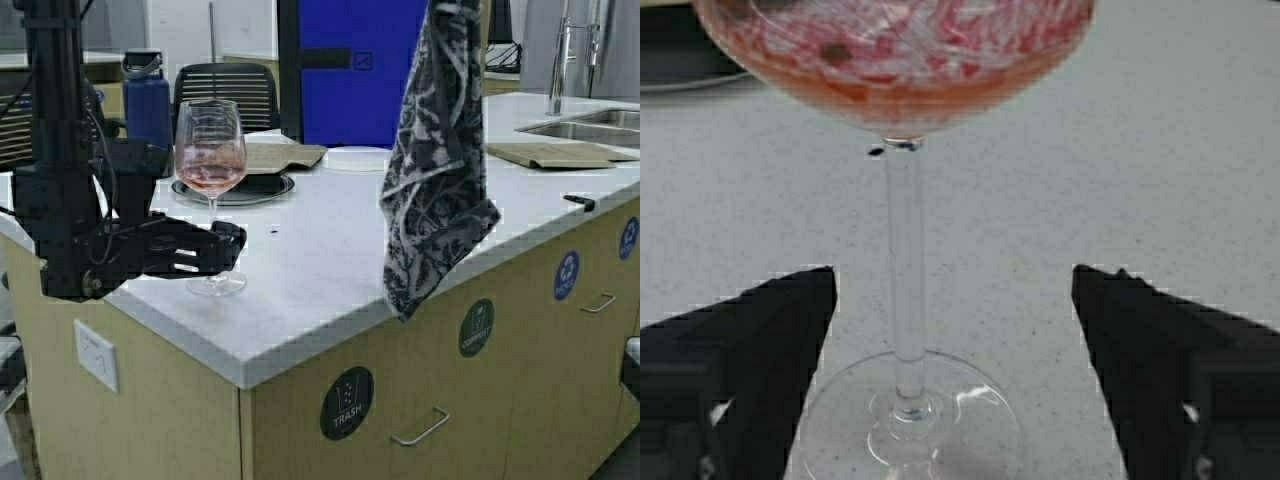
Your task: Get the cloth and wipe up the spill under the wine glass
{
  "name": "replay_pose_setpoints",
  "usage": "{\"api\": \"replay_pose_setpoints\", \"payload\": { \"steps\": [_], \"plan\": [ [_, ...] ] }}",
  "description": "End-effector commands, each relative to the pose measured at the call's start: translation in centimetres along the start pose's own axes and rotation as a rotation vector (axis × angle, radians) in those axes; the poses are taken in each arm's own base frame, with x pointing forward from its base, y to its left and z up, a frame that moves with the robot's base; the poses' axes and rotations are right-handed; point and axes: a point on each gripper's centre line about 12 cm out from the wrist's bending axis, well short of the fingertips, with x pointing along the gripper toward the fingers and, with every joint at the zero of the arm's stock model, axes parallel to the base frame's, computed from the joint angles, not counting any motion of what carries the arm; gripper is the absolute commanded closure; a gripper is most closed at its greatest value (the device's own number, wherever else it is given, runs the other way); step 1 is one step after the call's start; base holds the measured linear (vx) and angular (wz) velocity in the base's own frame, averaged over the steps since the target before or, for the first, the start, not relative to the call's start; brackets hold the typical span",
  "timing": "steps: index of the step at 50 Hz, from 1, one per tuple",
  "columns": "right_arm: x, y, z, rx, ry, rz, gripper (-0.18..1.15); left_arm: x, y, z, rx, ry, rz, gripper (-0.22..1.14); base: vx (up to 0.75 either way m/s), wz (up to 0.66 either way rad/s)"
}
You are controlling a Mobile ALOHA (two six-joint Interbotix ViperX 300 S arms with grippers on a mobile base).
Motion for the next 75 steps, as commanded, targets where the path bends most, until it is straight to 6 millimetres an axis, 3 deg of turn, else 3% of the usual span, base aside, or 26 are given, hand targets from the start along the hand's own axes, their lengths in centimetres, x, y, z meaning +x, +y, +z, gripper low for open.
{"api": "replay_pose_setpoints", "payload": {
  "steps": [1,14,26,36,45,53,61,69,75],
  "plan": [
    [0.4,0.1,1.5,0.003,-0.052,0.001,0.9,1.2,0.4,0.6,0.005,-0.05,0.028,-0.1,0.05,-0.04],
    [0.4,0.1,1.5,0.003,-0.052,0.001,0.9,3.4,0.9,0.2,0.01,-0.099,0.056,-0.1,0.04,-0.03],
    [0.4,0.1,1.5,0.006,-0.052,0.001,0.9,4.1,1.0,0.6,0.011,-0.122,0.066,-0.06,0.03,-0.02],
    [0.4,0.1,1.5,0.004,-0.054,0.001,0.9,4.0,1.1,0.7,0.008,-0.122,0.071,0.22,0.03,0.0],
    [1.4,0.1,3.3,0.007,-0.099,0.001,0.9,3.6,1.0,1.4,0.008,-0.125,0.066,0.5,0.02,0.0],
    [4.9,0.1,5.5,0.046,-0.142,-0.018,0.9,3.1,0.7,3.1,0.008,-0.142,0.048,0.66,0.02,-0.01],
    [10.0,0.3,5.9,0.067,-0.15,-0.026,0.9,2.8,0.3,5.8,0.008,-0.19,0.012,0.74,0.01,0.0],
    [16.1,0.6,3.5,0.066,-0.134,-0.03,0.9,2.2,-0.6,8.8,0.002,-0.237,-0.012,0.74,0.0,0.0],
    [19.3,0.8,0.8,0.079,-0.1,-0.03,0.9,1.2,-1.2,11.3,0.004,-0.249,-0.026,0.74,0.0,0.0]
  ]
}}
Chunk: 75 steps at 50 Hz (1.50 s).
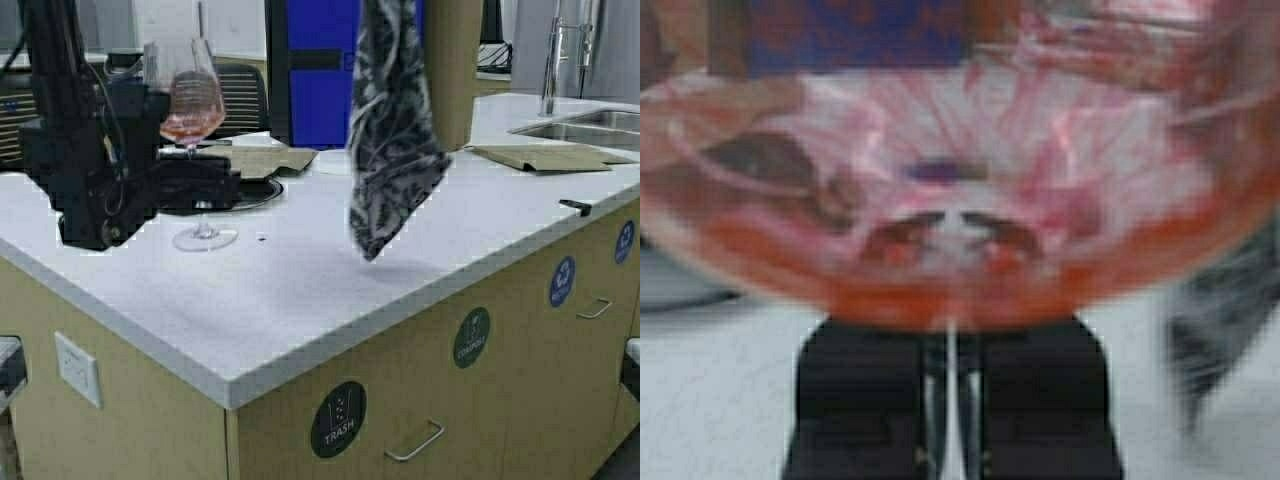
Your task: Get the cloth and wipe up the spill under the wine glass
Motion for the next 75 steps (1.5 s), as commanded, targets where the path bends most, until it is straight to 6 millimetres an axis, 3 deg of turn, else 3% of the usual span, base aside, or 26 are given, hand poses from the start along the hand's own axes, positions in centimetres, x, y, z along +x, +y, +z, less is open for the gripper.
{"api": "replay_pose_setpoints", "payload": {
  "steps": [1,11,22,33,47,56,67,70,75],
  "plan": [
    [3.2,0.3,-1.3,0.02,-0.018,0.0,0.9,0.1,-0.6,4.4,0.003,-0.063,-0.019,0.74,0.0,0.0],
    [5.4,0.4,-6.9,0.086,0.052,0.002,0.9,-0.6,-0.6,10.0,0.014,-0.085,-0.014,0.75,0.0,0.0],
    [5.7,2.6,-12.6,0.116,0.137,0.056,0.9,0.2,-0.6,16.2,0.03,-0.074,-0.007,0.75,0.0,0.0],
    [3.9,8.4,-17.1,0.095,0.234,0.185,0.91,0.4,-0.4,22.0,0.04,-0.057,0.009,0.75,0.0,0.0],
    [-0.1,15.4,-21.3,0.037,0.34,0.361,0.9,-0.1,-0.3,28.8,0.041,-0.034,0.028,0.75,0.0,0.0],
    [-3.4,20.3,-22.9,-0.006,0.382,0.501,0.91,-0.4,-0.3,30.8,0.044,-0.062,0.032,0.75,0.0,0.0],
    [-6.7,26.6,-21.9,-0.013,0.362,0.647,0.9,-0.5,-0.2,30.5,0.03,-0.052,0.037,0.75,0.0,0.0],
    [-7.1,27.5,-21.3,-0.012,0.352,0.668,0.9,-0.6,-0.3,30.3,0.027,-0.049,0.037,0.75,0.0,0.0],
    [-7.0,26.9,-20.8,-0.007,0.349,0.652,0.9,-0.6,-0.2,30.1,0.024,-0.043,0.038,0.75,0.0,0.0]
  ]
}}
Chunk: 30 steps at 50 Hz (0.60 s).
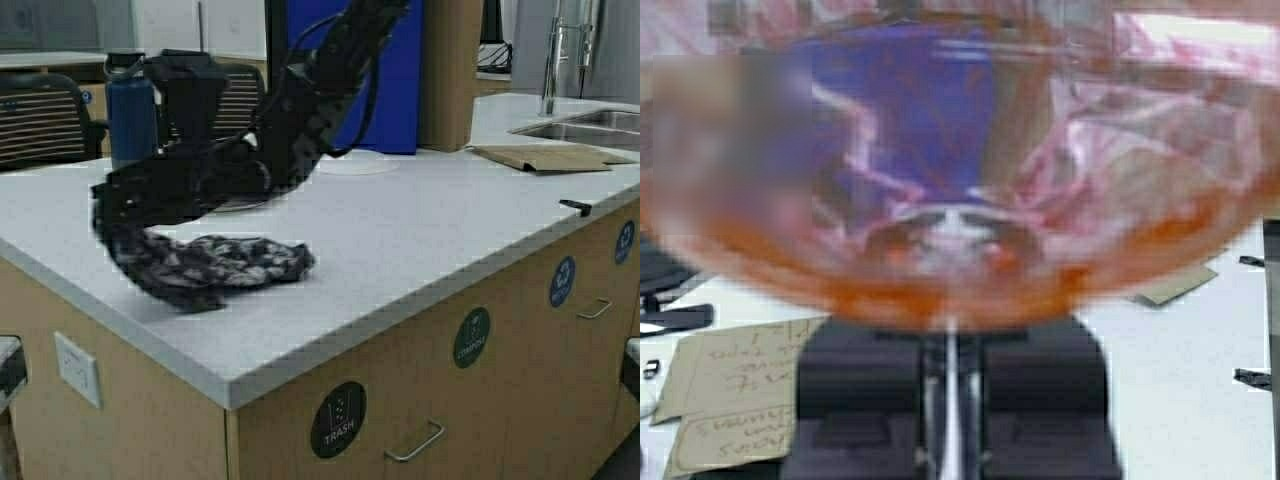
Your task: Get the cloth and wipe up the spill under the wine glass
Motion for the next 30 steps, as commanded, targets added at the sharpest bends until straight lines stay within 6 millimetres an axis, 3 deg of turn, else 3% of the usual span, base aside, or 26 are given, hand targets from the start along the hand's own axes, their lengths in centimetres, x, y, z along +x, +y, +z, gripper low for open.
{"api": "replay_pose_setpoints", "payload": {
  "steps": [1,10,22,30],
  "plan": [
    [-0.6,-0.4,3.5,0.006,-0.074,-0.011,0.9,-0.1,0.0,0.7,-0.004,-0.023,0.0,0.75,0.0,0.0],
    [-2.8,-6.1,2.6,0.051,-0.039,-0.135,0.9,0.2,0.0,-1.0,-0.003,0.017,0.001,0.75,0.0,0.0],
    [-5.8,-14.3,-1.0,0.107,0.042,-0.311,0.9,1.0,-0.2,-6.1,-0.004,0.066,-0.006,0.75,0.0,0.0],
    [-6.6,-17.1,-2.8,0.13,0.074,-0.369,0.91,1.3,-0.3,-10.1,-0.007,0.078,-0.012,0.75,0.0,0.0]
  ]
}}
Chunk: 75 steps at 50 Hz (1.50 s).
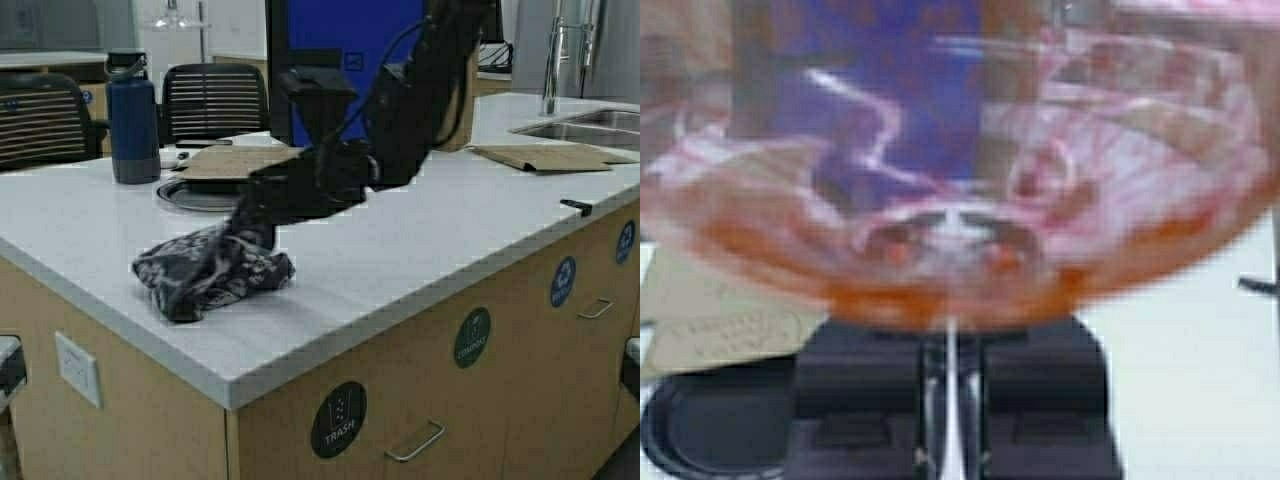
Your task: Get the cloth and wipe up the spill under the wine glass
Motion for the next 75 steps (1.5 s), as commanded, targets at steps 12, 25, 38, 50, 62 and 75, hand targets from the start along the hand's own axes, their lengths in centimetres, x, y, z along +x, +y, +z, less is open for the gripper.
{"api": "replay_pose_setpoints", "payload": {
  "steps": [12,25,38,50,62,75],
  "plan": [
    [0.3,-1.5,-0.5,0.002,0.003,-0.026,0.91,1.9,-0.3,-7.8,-0.004,0.035,-0.012,0.75,0.0,0.0],
    [0.0,-2.6,-1.0,0.011,0.018,-0.05,0.91,2.3,-0.4,-14.0,-0.02,-0.04,-0.018,0.75,0.0,0.0],
    [-0.1,-2.9,-1.0,0.013,0.019,-0.054,0.91,2.7,-0.5,-18.8,-0.03,-0.054,-0.018,0.75,0.0,0.0],
    [-0.1,-3.1,-1.0,0.015,0.019,-0.058,0.91,3.3,-0.5,-22.8,-0.029,-0.02,-0.017,0.75,0.0,0.0],
    [-0.1,-3.1,-1.1,0.018,0.021,-0.06,0.91,3.4,-0.6,-27.0,-0.031,0.024,-0.019,0.75,0.0,0.0],
    [-0.6,-3.9,-0.8,0.045,0.01,-0.084,0.91,3.4,-0.6,-24.6,-0.034,-0.045,-0.02,0.75,0.0,0.0]
  ]
}}
